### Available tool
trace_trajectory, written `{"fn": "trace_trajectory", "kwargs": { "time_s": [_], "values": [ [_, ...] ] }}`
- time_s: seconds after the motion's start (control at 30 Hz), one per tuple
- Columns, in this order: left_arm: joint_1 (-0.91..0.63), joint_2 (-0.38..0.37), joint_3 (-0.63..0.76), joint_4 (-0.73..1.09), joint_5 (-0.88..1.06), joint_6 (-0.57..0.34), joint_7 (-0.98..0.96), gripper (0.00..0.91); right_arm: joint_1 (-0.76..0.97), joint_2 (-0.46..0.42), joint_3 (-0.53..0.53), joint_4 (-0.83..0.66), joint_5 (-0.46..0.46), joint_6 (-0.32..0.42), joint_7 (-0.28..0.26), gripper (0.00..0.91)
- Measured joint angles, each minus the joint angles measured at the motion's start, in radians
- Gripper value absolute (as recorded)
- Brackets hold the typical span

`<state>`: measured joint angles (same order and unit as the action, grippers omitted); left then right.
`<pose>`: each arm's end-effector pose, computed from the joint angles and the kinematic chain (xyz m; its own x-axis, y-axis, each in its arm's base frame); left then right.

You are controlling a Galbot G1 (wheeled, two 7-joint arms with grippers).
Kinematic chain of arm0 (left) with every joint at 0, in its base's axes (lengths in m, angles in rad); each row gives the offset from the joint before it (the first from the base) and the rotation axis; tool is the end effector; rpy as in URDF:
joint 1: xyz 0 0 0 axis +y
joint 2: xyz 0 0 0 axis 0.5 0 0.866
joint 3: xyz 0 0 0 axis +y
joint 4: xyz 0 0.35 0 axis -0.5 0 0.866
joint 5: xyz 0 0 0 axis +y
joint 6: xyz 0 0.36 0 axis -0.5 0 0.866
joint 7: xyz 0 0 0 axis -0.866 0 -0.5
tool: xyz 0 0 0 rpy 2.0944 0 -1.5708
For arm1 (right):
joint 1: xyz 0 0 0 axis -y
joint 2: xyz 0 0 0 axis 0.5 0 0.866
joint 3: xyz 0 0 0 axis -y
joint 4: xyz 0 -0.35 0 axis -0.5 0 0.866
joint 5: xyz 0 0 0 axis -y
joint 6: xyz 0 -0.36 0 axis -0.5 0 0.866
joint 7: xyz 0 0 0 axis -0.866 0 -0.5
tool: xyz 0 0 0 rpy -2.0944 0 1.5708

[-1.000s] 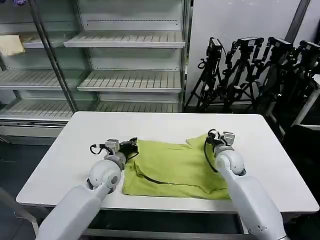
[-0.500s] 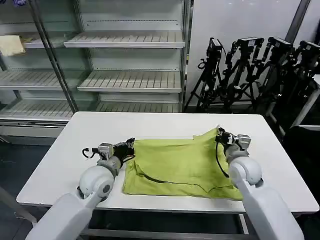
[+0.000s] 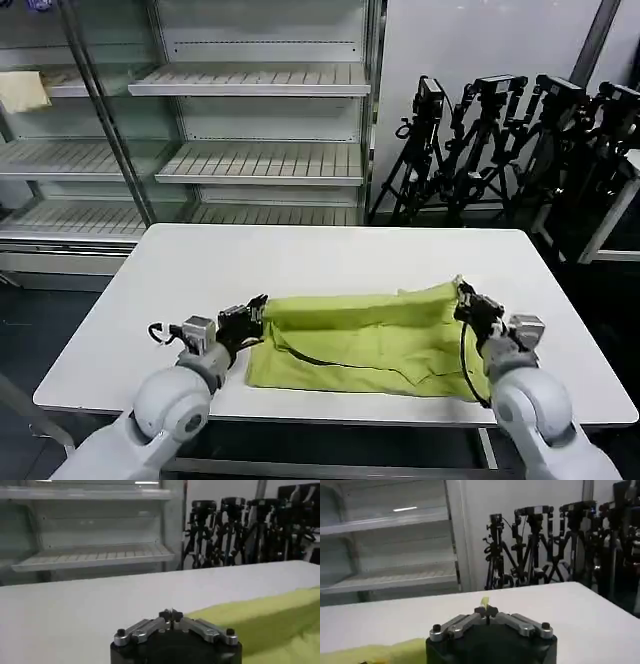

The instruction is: Fold and organize the clothes.

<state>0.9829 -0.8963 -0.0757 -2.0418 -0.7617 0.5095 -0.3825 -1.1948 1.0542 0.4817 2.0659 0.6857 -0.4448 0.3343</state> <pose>0.3035 0.0081 -0.2135 -0.8962 0.2675 0.3540 0.2911 0.9566 0.0141 0.2892 -0.0769 -0.2069 -0.9764 -0.0124 0.2157 0.0074 0.9958 0.0908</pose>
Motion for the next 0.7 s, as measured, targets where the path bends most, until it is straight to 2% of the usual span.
{"fn": "trace_trajectory", "kwargs": {
  "time_s": [0.27,0.3,0.33,0.37,0.7],
  "values": [
    [0.067,0.008,0.008,-0.012,0.053,0.000,0.019,0.071,-0.157,0.041,0.060,0.048,-0.049,0.006,-0.016,0.000],
    [0.072,0.008,0.010,-0.012,0.060,0.000,0.021,0.101,-0.167,0.046,0.063,0.049,-0.054,0.006,-0.016,0.081],
    [0.076,0.008,0.011,-0.011,0.068,-0.001,0.023,0.836,-0.176,0.050,0.065,0.050,-0.059,0.005,-0.015,0.907],
    [0.081,0.007,0.012,-0.010,0.076,-0.001,0.025,0.907,-0.185,0.055,0.067,0.050,-0.066,0.002,-0.015,0.907],
    [0.128,-0.012,-0.002,-0.018,0.139,-0.010,0.012,0.907,-0.258,0.095,0.088,0.078,-0.124,-0.020,-0.015,0.907]
  ]
}}
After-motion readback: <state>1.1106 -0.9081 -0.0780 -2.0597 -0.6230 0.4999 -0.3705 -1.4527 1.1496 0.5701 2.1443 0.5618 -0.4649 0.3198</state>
